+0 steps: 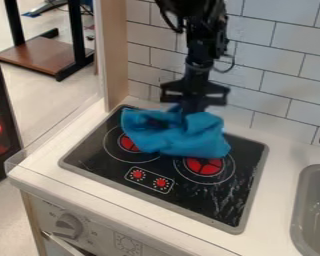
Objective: Fold the cloth from bottom right to top left
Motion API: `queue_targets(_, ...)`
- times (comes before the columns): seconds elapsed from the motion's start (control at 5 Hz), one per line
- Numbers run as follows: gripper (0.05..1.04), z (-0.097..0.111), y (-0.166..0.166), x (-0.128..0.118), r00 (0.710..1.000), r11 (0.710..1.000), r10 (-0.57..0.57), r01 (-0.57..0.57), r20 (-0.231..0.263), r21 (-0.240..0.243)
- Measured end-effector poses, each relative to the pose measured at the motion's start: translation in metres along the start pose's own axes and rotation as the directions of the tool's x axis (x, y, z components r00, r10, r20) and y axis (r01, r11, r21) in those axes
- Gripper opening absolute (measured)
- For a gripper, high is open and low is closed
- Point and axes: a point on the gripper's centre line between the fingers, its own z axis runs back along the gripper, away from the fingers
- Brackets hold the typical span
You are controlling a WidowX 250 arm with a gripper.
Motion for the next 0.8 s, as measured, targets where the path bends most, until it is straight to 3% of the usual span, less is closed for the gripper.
queue_targets(0.2, 0.055, -0.0129, -0.0062, 0.0085, 1.000, 1.000, 0.018, -0.018, 0.000, 0.005)
queue_targets(0.4, 0.078, -0.0205, -0.0039, 0.0167, 1.000, 0.999, 0.027, -0.028, 0.011, 0.043)
queue_targets(0.6, 0.183, -0.0204, -0.0037, 0.0179, 0.999, 0.998, 0.030, -0.031, 0.021, 0.047)
queue_targets(0.8, 0.399, -0.0211, -0.0034, 0.0167, 0.999, 0.998, 0.034, -0.035, 0.015, 0.044)
